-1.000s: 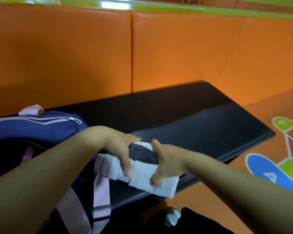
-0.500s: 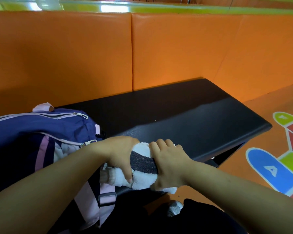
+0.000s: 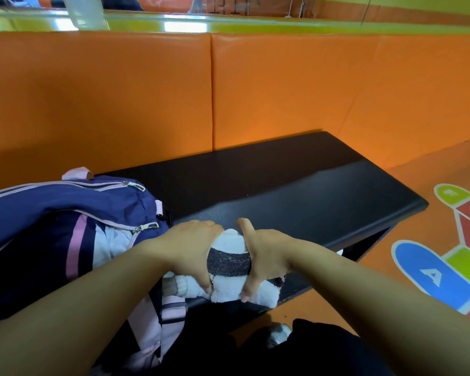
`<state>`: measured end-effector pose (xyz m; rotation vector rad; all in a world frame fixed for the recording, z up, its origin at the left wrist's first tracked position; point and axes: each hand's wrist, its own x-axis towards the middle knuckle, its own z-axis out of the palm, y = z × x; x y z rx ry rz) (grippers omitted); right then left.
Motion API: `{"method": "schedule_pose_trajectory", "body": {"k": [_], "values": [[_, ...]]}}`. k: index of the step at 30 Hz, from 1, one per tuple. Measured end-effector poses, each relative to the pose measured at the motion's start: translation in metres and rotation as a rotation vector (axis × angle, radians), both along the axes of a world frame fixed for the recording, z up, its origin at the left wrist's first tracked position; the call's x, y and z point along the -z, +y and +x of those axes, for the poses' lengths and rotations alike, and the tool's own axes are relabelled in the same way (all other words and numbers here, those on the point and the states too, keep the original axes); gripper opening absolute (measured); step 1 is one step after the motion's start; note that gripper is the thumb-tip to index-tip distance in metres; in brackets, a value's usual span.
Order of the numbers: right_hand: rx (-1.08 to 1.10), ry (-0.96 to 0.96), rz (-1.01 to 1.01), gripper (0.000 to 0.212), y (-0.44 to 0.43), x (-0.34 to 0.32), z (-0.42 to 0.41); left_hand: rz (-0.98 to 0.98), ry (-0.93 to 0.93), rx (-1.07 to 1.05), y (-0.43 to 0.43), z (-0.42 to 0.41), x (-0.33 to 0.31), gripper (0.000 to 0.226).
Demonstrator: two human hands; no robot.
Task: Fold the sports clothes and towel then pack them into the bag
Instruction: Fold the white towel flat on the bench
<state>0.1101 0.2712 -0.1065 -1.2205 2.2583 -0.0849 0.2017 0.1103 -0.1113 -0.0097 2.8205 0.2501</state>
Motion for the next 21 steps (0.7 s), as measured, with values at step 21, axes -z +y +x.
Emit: {"method": "schedule_pose_trajectory", "body": {"k": [21], "values": [[-0.023,0.390,-0.165,0.094,0.025,0.014,0.038,-0.063,-0.023,-0.033,0.010,0.008,-0.003,0.077]]}}
